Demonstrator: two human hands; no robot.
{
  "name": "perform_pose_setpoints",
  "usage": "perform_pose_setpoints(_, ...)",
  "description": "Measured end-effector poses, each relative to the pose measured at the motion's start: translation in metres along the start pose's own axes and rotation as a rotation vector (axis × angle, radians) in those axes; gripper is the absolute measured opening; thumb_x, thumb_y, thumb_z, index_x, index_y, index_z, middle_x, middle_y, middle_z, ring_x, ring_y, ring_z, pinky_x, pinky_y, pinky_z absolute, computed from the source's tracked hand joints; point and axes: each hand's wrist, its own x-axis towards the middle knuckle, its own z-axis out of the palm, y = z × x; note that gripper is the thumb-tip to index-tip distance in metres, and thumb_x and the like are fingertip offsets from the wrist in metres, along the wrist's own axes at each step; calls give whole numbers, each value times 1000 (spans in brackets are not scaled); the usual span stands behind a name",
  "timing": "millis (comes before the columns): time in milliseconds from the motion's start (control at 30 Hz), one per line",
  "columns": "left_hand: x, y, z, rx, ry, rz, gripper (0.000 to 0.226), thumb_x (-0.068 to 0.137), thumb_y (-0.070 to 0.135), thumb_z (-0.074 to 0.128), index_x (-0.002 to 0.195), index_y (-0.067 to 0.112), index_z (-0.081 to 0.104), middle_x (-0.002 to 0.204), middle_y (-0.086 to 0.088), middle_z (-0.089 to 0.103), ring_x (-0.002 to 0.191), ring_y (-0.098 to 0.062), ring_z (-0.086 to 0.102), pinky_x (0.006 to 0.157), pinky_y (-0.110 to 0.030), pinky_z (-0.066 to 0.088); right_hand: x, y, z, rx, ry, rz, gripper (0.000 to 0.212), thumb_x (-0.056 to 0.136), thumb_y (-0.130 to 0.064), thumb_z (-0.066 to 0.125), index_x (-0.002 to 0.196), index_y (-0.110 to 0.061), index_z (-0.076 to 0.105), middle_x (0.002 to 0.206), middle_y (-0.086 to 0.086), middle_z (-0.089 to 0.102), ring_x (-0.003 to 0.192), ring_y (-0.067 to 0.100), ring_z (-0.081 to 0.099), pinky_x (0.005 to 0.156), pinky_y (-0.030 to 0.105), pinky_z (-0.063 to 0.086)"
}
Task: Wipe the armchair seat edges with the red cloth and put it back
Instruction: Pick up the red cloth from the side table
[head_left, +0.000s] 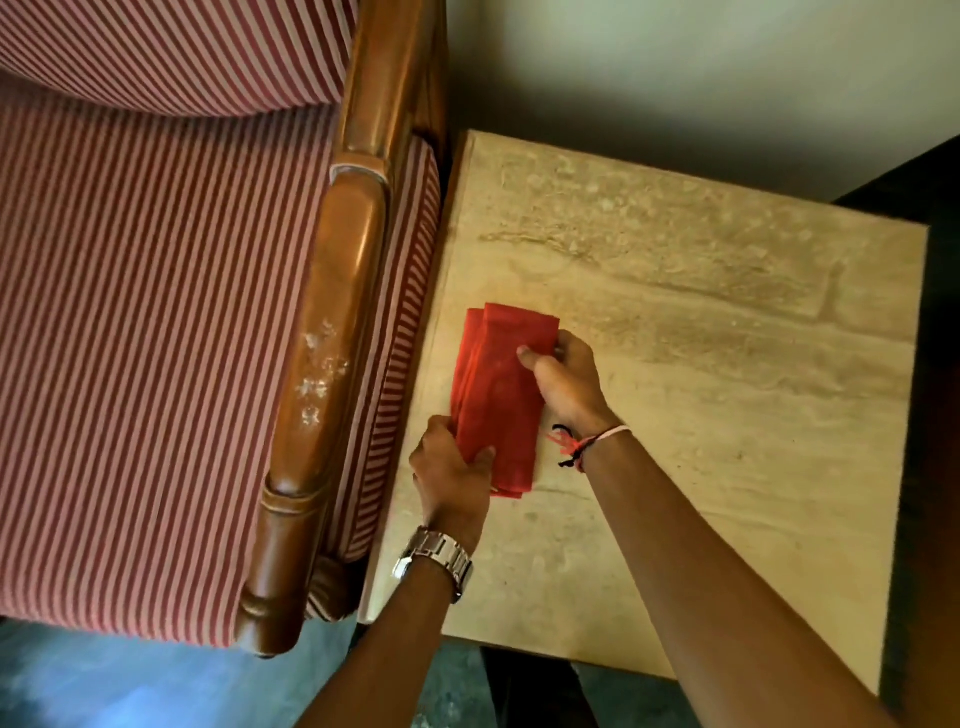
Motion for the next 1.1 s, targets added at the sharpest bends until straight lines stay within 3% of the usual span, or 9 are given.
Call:
perform_pose_setpoints(167,-17,20,-19,42,-59,125,49,81,8,77,125,7,55,120,-13,65,110,-31,64,95,-45,56,-24,-19,-21,226,55,-10,22,94,1,61,93,-20,66,88,-3,69,83,19,68,81,37,58)
perform_pose_setpoints(233,-24,28,-31,35,-78,167,48,82,9,78,123,10,52,113,-5,65,104,-25,64,86,-29,59,-38,-37,-27,298,45,-36,26,94,4,59,89,-20,67,85,-3,71,80,16,68,76,32,57)
perform_pose_setpoints(300,-32,39,-50,-9,-91,188,47,81,12,79,119,13,52,93,10,60,84,-10,62,61,-2,49,-57,-60,-30,349,26,-87,26,93,5,59,87,-18,68,80,-4,74,77,13,70,81,34,57)
perform_pose_setpoints(400,-43,52,-88,-23,-56,262,49,79,18,81,118,19,52,87,15,52,70,6,47,52,6,37,-85,-97,-27,399,-77,-169,24,94,1,61,89,-19,72,74,-12,78,72,5,75,68,27,59)
perform_pose_setpoints(600,-54,60,-171,-3,-22,302,61,77,24,83,127,23,48,94,19,52,79,1,53,51,-2,43,-128,-148,12,349,-270,-172,17,98,-10,63,108,-19,73,93,-9,79,79,2,76,63,24,60)
perform_pose_setpoints(700,-49,48,-211,28,-16,251,66,70,29,88,125,21,51,108,6,60,96,-15,63,78,-25,59,-138,-155,41,280,-317,-190,16,97,-8,64,99,-18,76,83,-10,81,75,1,77,60,24,61)
perform_pose_setpoints(867,-24,18,-223,39,-102,165,70,69,28,89,125,11,52,122,-10,62,110,-29,63,91,-48,58,-139,-138,90,-264,41,-347,23,91,-14,70,111,-4,76,108,19,75,107,35,70,93,46,57)
perform_pose_setpoints(1000,-3,-8,-219,-22,-130,224,76,69,44,86,129,18,46,125,-6,58,112,-24,61,85,-40,59,-157,-117,106,-569,337,-562,56,91,-33,71,139,-10,51,138,14,50,129,29,48,104,41,47)
perform_pose_setpoints(1100,14,-24,-229,26,-75,358,79,78,71,60,140,26,40,136,0,50,119,-13,50,82,-23,46,-176,-104,116,-649,544,-818,56,97,-38,61,145,-13,46,146,13,49,134,29,47,107,43,43)
